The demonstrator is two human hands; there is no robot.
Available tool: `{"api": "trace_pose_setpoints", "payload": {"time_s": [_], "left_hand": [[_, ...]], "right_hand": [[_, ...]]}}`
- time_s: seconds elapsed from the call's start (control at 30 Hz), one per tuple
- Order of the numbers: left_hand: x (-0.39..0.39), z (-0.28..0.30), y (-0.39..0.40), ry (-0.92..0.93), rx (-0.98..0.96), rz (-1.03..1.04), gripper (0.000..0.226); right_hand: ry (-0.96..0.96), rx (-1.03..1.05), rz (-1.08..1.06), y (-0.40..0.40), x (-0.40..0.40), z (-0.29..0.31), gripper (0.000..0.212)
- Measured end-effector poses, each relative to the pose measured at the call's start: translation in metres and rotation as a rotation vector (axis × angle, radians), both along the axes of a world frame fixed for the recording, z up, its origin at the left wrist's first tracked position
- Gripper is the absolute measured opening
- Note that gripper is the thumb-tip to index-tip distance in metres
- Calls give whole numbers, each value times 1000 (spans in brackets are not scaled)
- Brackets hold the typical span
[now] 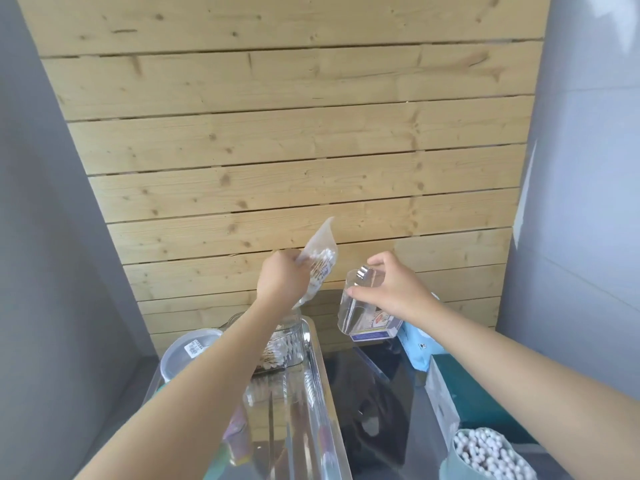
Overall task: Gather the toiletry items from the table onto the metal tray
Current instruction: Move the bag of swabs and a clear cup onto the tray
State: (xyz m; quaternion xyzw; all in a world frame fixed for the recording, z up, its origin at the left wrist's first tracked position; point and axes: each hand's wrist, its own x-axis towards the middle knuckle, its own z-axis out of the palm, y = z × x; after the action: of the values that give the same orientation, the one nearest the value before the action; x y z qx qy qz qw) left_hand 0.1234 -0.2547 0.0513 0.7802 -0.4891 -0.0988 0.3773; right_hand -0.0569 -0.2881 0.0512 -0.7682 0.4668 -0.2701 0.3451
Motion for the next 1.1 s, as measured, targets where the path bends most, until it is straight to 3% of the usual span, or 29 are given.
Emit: {"api": "trace_pose_setpoints", "payload": {"time_s": [0.17,0.27,0.37,0.47,0.7,0.93,1.03,1.1], "left_hand": [[-13,21,80,-90,-83,1,15],[-20,19,128,-140,1,53,38],[-30,2,160,-146,61,76,47],[-43,-20,172,-100,129,90,64],[-49,-60,166,-135,353,64,36],[-43,-60,159,-417,629,35,44],[-55,-46,157,-541,518,74,44],[-64,-39,154,-520,398,42,41]], "right_hand": [[-21,3,25,46,-19,15,63],[-45,23,26,82,-26,18,56],[-54,53,39,113,-27,10,46],[-16,33,33,134,-27,-4,51],[-29,44,26,137,-34,-20,57],[-88,68,-2,125,-47,-21,54],[-105,28,-36,125,-53,-16,52],[-149,-19,-76,125,-60,-10,50]]}}
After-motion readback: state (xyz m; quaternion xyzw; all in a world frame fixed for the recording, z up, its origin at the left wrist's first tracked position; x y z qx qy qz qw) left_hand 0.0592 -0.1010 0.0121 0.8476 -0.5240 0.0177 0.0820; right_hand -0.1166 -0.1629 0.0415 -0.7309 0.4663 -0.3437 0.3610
